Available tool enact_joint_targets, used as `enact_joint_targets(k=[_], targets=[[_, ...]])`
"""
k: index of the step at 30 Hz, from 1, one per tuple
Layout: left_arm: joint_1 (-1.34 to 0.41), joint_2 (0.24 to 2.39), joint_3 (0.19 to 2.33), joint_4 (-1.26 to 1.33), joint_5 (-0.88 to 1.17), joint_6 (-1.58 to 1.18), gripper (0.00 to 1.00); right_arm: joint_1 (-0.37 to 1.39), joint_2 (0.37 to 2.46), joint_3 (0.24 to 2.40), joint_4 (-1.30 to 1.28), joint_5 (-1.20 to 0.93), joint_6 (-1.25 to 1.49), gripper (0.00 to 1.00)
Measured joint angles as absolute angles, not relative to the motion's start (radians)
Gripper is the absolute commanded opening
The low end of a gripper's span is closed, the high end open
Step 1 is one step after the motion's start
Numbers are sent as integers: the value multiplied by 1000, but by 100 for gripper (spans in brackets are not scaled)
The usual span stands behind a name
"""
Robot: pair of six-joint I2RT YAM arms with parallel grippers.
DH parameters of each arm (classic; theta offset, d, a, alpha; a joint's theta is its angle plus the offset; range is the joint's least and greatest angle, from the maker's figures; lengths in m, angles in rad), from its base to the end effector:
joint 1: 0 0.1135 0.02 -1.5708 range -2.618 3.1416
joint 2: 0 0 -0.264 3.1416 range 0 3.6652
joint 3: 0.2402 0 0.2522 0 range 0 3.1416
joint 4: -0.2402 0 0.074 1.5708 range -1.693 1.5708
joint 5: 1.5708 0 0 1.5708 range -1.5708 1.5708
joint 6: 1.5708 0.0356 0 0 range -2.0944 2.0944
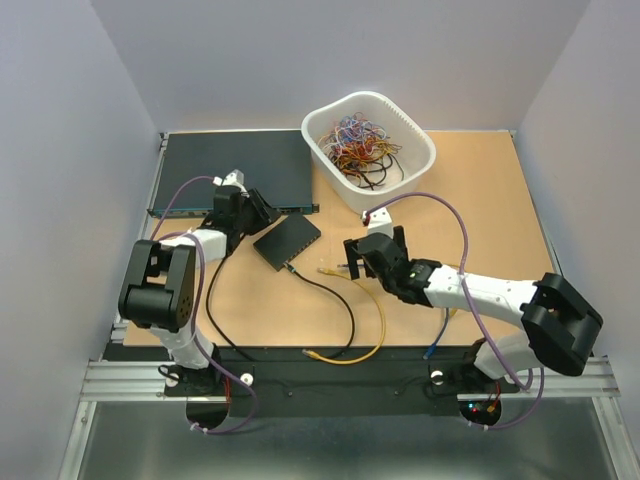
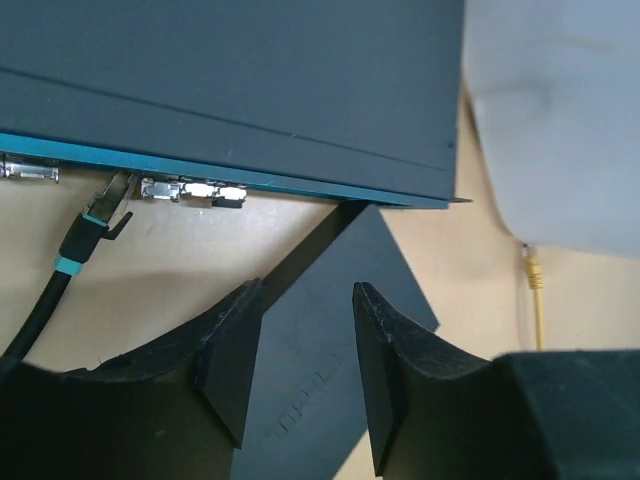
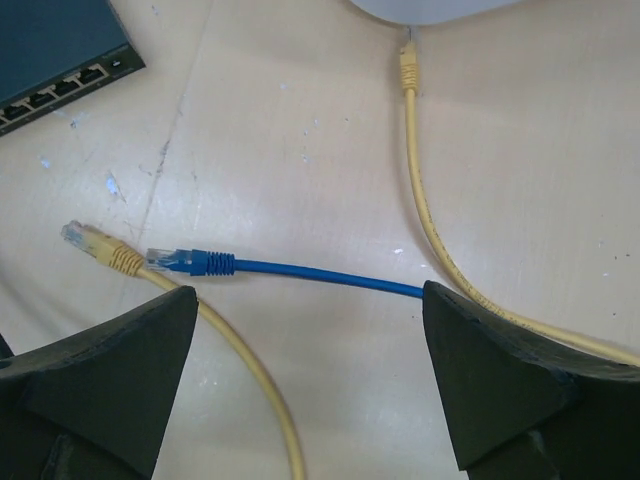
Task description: Insert the plug into the switch port
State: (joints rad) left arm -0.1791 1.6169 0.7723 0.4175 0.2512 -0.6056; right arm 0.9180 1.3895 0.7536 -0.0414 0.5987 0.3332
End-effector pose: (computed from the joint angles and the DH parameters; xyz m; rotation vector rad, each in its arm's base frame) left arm 0.3314 -0.0690 0.1890 -0.2720 2.0462 -0.7463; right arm 0.1895 0.2148 0.2112 -0.3070 2.0932 0.0635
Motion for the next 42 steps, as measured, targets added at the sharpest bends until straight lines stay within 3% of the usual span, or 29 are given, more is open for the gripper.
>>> enact_joint_targets(k=[8, 34, 37, 38, 39, 40, 42], targets=[[-179, 1748, 794, 445, 264, -604, 52, 856, 1463, 754, -53, 495, 333, 100], [-274, 1813, 804, 546, 357, -588, 53, 804, 1720, 891, -12, 427, 302, 98], [-274, 1815, 808, 541, 361, -583, 53, 798, 1737, 892, 37, 410, 291, 92], [-274, 1815, 808, 541, 362, -582, 53, 797, 1741, 887, 57, 402, 290, 81], [-274, 1815, 808, 540, 362, -580, 53, 794, 1744, 882, 76, 391, 286, 77], [-274, 1815, 809, 539, 363, -578, 53, 793, 1747, 880, 89, 379, 285, 64], [-274, 1815, 810, 536, 364, -576, 53, 791, 1751, 872, 118, 358, 286, 52]])
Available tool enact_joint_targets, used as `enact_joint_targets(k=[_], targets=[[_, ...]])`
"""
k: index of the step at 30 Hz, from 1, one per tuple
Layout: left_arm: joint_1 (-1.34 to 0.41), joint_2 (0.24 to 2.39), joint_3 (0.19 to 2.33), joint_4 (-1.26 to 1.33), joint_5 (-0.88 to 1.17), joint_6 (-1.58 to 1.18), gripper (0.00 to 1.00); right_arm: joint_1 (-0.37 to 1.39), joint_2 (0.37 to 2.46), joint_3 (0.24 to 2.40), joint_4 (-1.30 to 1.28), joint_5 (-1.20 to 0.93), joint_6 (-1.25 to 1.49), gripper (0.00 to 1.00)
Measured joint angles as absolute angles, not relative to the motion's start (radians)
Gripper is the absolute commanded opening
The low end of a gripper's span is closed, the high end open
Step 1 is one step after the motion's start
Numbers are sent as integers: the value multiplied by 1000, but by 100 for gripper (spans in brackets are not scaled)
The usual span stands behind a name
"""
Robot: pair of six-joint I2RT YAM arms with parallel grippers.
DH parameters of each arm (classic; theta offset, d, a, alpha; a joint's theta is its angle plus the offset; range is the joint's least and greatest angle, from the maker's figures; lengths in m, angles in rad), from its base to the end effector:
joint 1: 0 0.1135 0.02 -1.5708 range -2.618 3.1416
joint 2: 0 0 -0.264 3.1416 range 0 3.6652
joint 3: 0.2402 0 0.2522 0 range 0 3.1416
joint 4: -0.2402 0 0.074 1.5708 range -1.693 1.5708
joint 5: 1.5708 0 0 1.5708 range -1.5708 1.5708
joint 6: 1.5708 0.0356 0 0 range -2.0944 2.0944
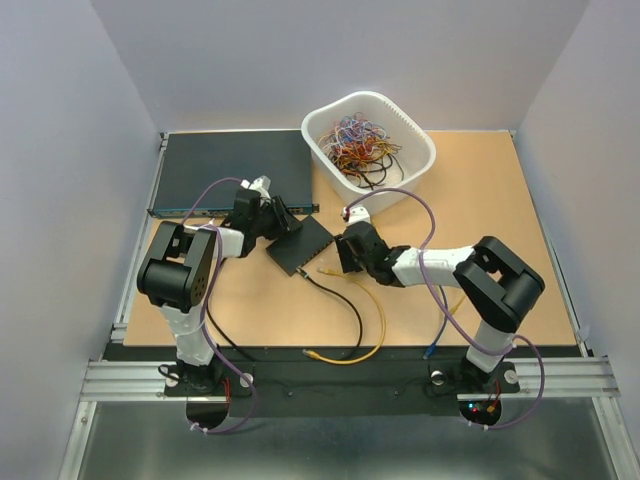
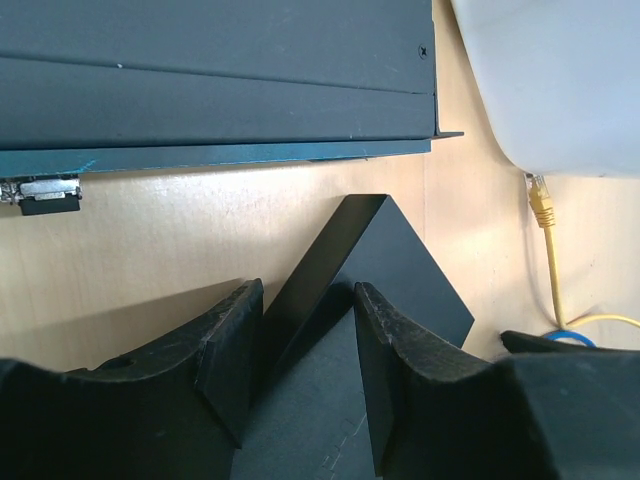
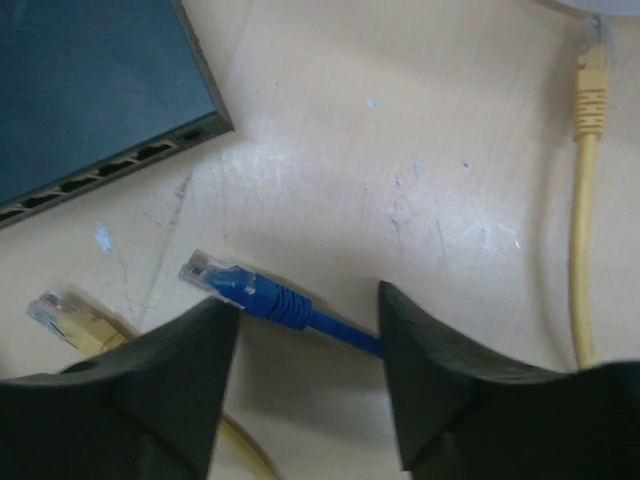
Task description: Insert the plug into the switch port
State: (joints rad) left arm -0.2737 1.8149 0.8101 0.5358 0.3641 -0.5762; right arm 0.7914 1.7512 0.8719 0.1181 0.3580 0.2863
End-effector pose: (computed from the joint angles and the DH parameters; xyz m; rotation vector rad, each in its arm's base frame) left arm 0.3446 -0.1099 0.1466 -0.0822 2.1264 -0.8902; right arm 0.2531 0.2384 0.1487 -0.3969 2.2426 0.1466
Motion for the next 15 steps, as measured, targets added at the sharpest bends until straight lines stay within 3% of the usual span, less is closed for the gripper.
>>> enact_joint_targets(k=[5, 15], targets=[[-274, 1814, 812, 531, 370, -573, 51, 791, 1753, 846, 175, 329, 275, 26], [-344, 1614, 781, 472, 360, -591, 50, 791, 1539, 647, 215, 275, 261, 19]])
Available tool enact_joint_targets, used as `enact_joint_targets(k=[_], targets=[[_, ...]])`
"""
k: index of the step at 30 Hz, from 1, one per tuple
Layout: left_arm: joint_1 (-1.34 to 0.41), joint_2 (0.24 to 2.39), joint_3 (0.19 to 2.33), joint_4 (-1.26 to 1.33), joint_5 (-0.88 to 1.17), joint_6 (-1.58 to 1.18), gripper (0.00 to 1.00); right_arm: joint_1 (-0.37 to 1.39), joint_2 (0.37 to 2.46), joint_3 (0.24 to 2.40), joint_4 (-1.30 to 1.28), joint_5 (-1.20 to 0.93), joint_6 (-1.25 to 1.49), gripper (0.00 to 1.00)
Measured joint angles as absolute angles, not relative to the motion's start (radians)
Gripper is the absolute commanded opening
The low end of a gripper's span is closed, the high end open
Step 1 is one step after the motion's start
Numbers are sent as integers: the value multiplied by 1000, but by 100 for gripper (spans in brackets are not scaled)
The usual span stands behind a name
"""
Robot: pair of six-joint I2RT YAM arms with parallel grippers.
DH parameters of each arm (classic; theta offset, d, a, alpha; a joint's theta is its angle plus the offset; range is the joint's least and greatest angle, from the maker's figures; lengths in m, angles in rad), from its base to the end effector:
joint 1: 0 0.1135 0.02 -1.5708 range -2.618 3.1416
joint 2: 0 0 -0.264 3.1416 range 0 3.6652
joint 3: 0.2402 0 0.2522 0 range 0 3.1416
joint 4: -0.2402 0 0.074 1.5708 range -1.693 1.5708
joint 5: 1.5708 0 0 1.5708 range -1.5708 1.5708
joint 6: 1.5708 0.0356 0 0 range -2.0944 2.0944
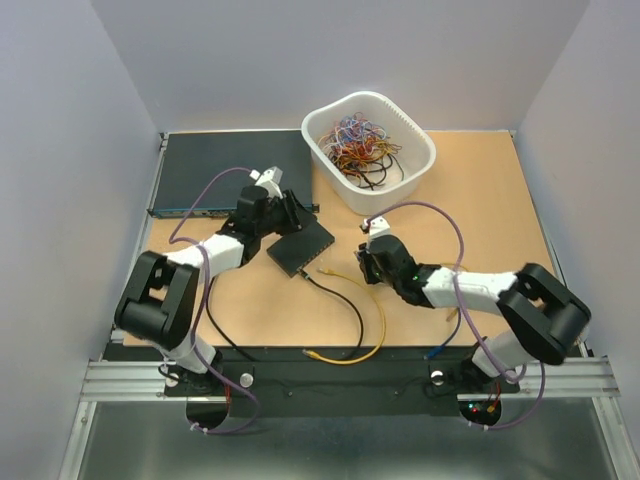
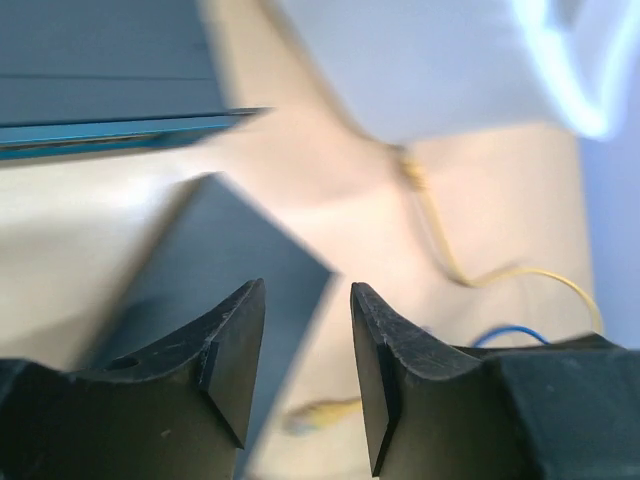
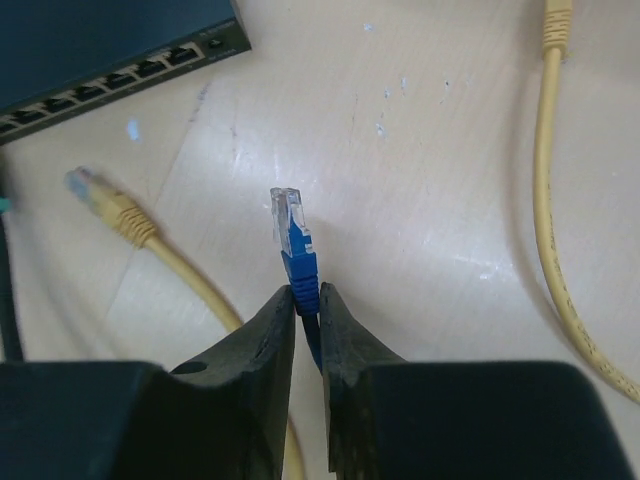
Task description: Insert the plug into the switch port
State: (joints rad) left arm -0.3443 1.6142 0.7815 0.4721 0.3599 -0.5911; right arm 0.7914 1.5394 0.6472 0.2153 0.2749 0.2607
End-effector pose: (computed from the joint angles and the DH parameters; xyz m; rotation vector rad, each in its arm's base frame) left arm 0.3168 -0.1269 0.1985 0.0036 2.0319 -0.9560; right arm 0.2153 0.2042 0.1565 -0.4414 2.1872 0.2695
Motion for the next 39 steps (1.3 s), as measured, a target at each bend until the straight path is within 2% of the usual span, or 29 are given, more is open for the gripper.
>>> enact_joint_targets(k=[5, 10, 25, 27, 32, 39], targets=[[-480, 1461, 764, 499, 339, -635, 50, 791, 1348, 557, 268, 230, 260, 18], [-580, 1432, 725, 530, 304, -682, 50, 791, 1260, 525, 312, 171, 258, 17], [-725, 1540, 711, 595, 241, -739, 50, 791, 1239, 520, 324, 116, 262, 17], [-725, 1546, 711, 603, 239, -741, 50, 791, 1239, 520, 324, 111, 266, 14], [-725, 1552, 707, 633, 243, -742, 49, 791, 1239, 519, 328, 77, 271, 0], [-725, 1526, 632, 785, 310, -744, 49, 760, 1213, 476, 403, -115, 304, 1]])
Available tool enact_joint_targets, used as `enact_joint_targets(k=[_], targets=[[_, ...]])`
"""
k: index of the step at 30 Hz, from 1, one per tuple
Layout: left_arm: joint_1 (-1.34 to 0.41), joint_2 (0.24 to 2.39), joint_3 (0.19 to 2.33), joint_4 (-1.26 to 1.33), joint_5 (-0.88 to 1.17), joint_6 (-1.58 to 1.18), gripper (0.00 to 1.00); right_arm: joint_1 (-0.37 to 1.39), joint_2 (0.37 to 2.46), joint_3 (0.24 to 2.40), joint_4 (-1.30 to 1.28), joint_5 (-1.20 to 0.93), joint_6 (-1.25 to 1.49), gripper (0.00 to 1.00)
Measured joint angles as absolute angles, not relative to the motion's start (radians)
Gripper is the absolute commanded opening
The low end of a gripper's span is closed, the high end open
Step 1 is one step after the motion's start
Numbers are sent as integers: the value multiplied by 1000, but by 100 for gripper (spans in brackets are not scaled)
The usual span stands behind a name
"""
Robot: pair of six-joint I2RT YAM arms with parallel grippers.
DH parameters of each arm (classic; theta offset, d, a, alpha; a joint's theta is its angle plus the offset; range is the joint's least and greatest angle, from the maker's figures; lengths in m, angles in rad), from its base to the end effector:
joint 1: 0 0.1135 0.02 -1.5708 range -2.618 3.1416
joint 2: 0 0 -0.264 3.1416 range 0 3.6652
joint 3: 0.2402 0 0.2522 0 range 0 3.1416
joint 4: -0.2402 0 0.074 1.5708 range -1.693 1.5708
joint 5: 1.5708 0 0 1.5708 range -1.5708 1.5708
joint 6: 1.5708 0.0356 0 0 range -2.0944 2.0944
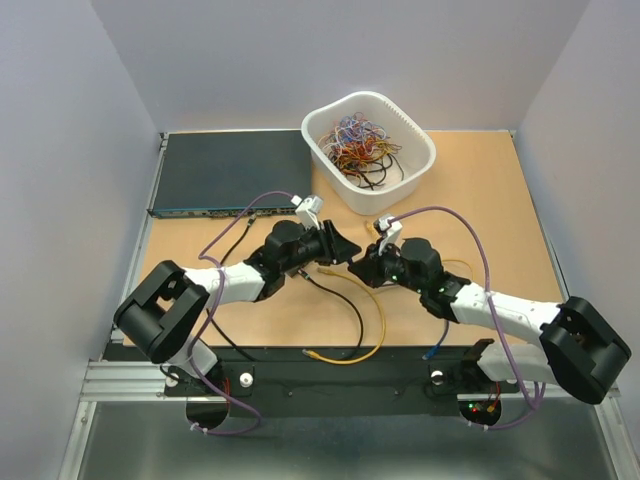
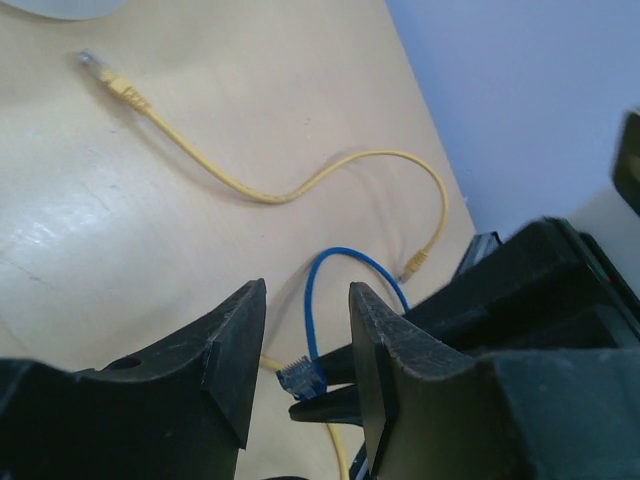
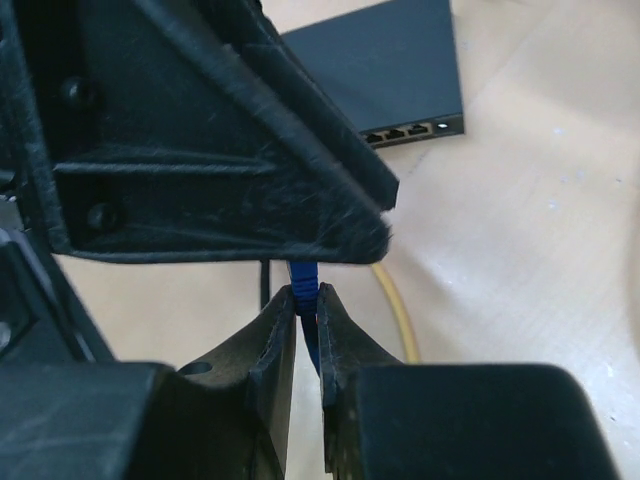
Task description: Insert the plug into the switch port
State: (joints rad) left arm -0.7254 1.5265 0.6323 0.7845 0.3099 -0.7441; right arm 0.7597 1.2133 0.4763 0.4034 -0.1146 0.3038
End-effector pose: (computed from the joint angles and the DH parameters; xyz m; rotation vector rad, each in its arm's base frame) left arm 0.2290 -0.2176 0.2120 0.2418 1.8535 -1.3264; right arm 0.1804 0.1770 0.2048 -0.5284 1.9187 0.8160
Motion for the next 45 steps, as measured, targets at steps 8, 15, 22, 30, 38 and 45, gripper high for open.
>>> enact_joint_targets(k=[8, 15, 22, 30, 38, 45], targets=[[-724, 1384, 537, 932, 387, -733, 50, 653, 1186, 464, 533, -413, 399, 1], [-725, 1274, 497, 982, 398, -715, 50, 543, 1234, 443, 756, -654, 544, 0], [-725, 1272, 481, 1000, 399, -714, 42, 533, 1273, 442, 832, -740, 631, 1], [-724, 1269, 480, 998, 384, -703, 3, 530, 1284, 442, 873, -770, 672, 0], [-725, 1256, 483, 926, 341, -702, 0, 530, 1283, 442, 875, -764, 681, 77], [-725, 1250, 601, 577, 150, -736, 0, 530, 1165, 463, 677, -679, 594, 74]])
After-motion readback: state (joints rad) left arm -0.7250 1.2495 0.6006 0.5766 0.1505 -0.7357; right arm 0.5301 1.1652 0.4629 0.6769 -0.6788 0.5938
